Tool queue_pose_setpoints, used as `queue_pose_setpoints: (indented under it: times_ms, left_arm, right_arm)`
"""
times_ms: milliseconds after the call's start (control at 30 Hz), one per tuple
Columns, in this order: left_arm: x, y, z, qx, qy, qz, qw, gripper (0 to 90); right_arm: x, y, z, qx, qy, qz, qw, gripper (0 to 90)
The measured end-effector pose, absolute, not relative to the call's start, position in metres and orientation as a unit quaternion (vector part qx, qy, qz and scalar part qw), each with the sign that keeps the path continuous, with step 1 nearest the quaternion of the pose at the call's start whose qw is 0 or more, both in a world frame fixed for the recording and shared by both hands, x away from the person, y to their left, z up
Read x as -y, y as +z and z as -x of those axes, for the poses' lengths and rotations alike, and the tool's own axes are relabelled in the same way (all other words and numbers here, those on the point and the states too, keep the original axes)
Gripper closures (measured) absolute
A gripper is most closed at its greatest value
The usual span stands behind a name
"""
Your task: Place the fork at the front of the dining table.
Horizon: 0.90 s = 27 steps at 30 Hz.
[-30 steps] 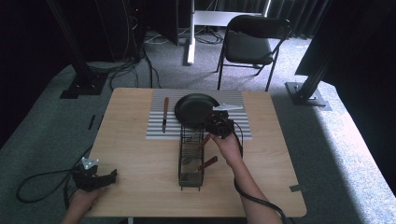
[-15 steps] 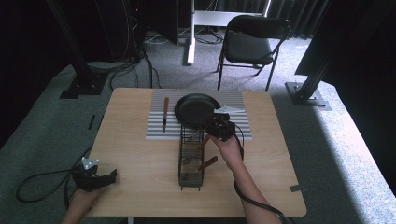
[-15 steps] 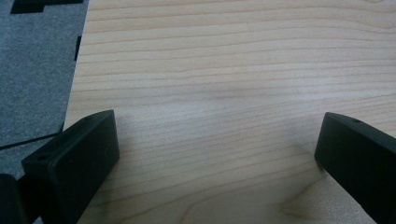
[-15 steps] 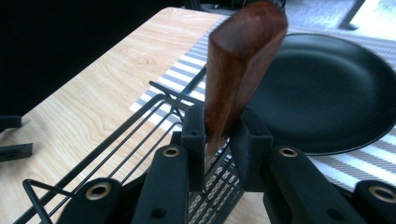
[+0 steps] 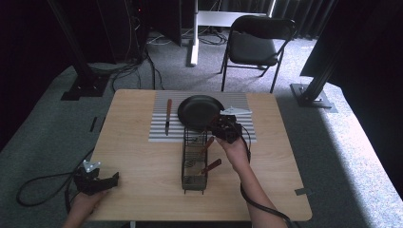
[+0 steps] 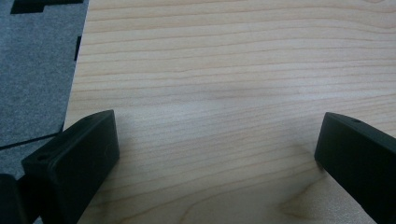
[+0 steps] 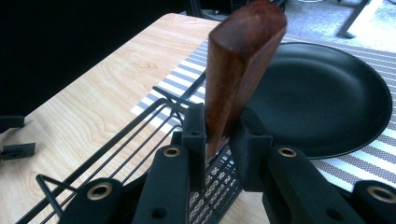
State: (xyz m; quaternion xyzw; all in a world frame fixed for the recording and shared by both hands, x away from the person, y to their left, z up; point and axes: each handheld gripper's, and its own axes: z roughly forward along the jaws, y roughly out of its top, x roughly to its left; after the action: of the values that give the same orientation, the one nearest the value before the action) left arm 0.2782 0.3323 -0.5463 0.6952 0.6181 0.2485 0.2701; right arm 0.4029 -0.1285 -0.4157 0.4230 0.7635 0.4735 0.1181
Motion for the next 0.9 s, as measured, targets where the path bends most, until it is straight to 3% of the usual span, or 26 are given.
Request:
queue_pose_setpoints:
  times_ms: [500,900]
  left_arm:
    - [-0.332,-0.546,-0.278,-0.618,0.248,-0.695,0.27,0.0]
    - [-0.332,-0.546,-0.278,-0.618,0.249,-0.695,0.27,0.0]
  right_arm:
    - [0.137,-0.404,-0.397,-0.76,0.484,-0.419,0.114,76.6]
    - [0.155,-0.364,-0.382,-0.746,0.52,-0.397,0.124,76.6]
